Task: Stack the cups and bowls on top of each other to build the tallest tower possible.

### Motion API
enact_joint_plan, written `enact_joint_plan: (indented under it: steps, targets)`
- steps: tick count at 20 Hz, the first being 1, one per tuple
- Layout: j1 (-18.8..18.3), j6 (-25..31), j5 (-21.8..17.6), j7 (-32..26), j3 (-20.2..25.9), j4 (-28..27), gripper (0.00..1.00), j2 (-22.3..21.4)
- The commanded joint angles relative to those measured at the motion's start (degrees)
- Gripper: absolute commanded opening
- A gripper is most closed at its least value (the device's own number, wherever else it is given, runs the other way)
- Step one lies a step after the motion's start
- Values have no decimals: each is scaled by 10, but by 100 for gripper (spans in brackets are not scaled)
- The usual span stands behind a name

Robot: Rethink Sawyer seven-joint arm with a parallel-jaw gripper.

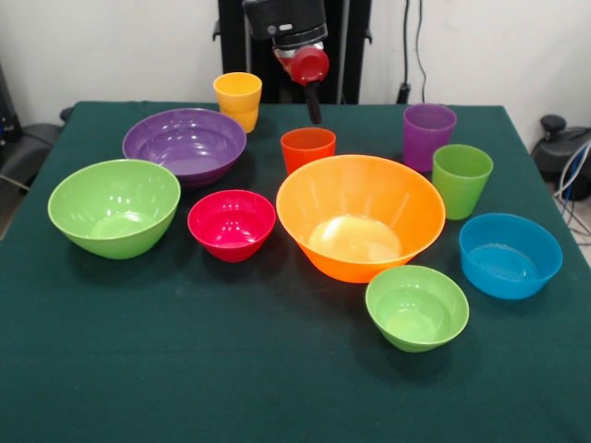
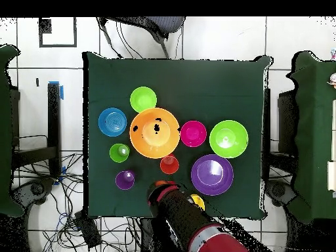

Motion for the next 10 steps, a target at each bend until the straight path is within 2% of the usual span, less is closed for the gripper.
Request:
enact_joint_plan:
  steps: [1, 5, 8, 9, 10]
  targets:
    - [4, 33, -33, -40, 7, -31, 0, 28]
    - [1, 36, -26, -35, 8, -29, 0, 25]
    - [-3, 12, -14, -26, 14, -26, 0, 16]
    - [-6, 10, -11, -24, 18, -25, 100, 14]
    - [-15, 14, -8, -24, 29, -22, 100, 12]
